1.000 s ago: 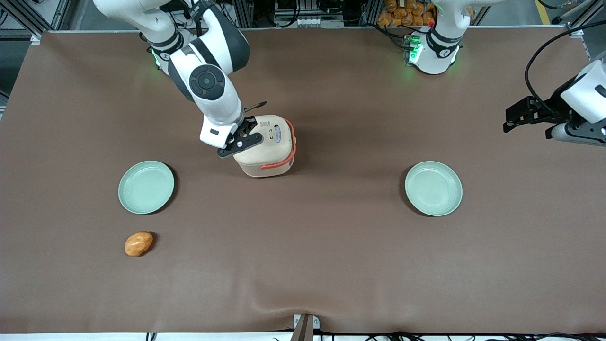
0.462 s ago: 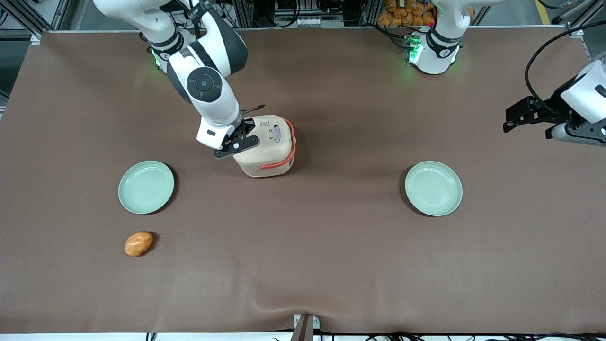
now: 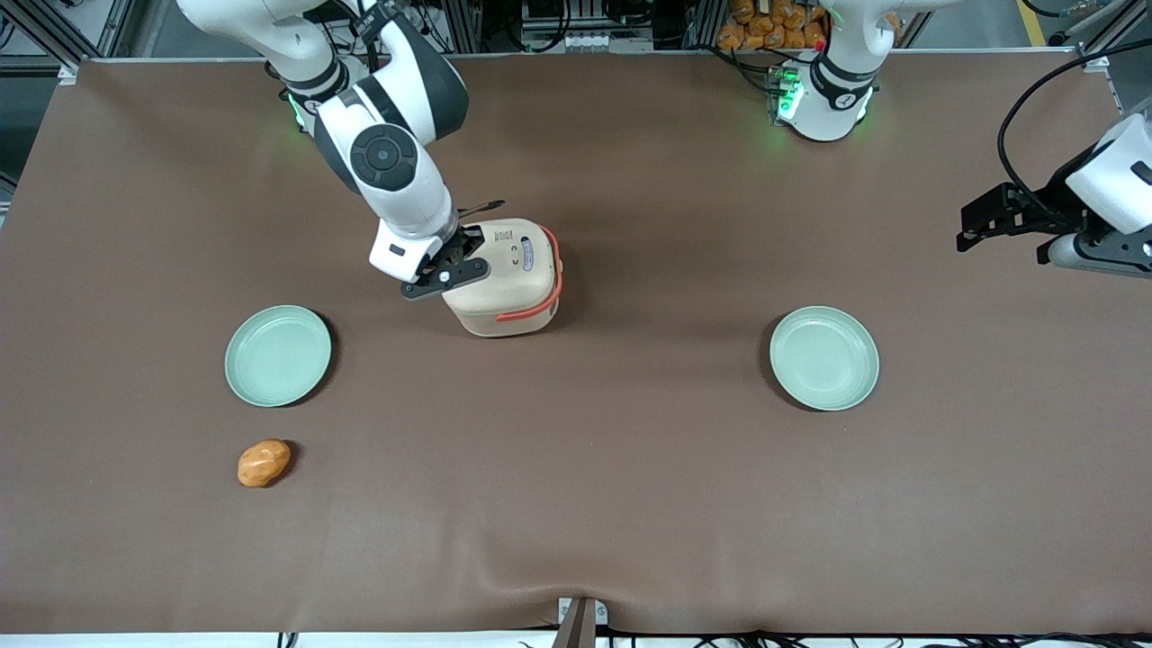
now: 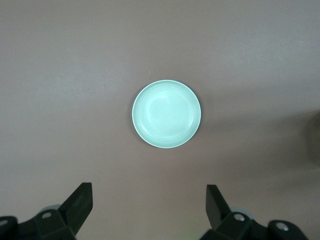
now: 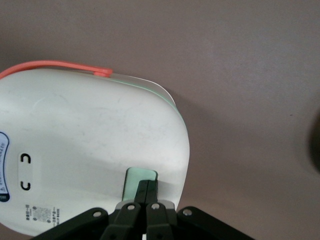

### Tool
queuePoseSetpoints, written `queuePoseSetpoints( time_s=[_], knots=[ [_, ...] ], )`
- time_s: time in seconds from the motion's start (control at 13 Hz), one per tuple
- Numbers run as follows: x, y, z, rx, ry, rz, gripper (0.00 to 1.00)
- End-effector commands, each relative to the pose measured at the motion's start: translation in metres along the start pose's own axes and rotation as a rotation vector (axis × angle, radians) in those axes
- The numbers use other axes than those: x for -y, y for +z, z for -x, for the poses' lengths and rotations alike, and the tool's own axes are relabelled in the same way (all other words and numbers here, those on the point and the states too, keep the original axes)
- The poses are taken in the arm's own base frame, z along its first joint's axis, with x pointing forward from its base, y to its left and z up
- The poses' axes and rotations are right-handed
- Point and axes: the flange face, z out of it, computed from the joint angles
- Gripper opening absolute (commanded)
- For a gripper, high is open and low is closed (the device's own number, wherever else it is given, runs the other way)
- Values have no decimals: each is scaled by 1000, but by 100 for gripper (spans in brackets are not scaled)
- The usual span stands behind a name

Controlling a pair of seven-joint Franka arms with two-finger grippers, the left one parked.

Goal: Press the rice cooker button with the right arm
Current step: 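Lift the right gripper away as the rice cooker lid pops open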

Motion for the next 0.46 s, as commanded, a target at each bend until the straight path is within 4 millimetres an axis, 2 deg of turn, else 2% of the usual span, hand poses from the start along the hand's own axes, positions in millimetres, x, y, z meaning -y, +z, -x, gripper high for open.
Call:
queuePoseSetpoints(
  time_s=[0.0,0.15,0.23,0.31,0.38],
  knots=[
    [-11,-53,-8,15,45,-63,0],
    [-25,-108,-14,17,69,-95,0],
    [-44,-138,-16,0,104,-114,16],
    [-65,-165,-14,-30,135,-124,43],
    [-83,-188,-6,-68,157,-128,79]
  ],
)
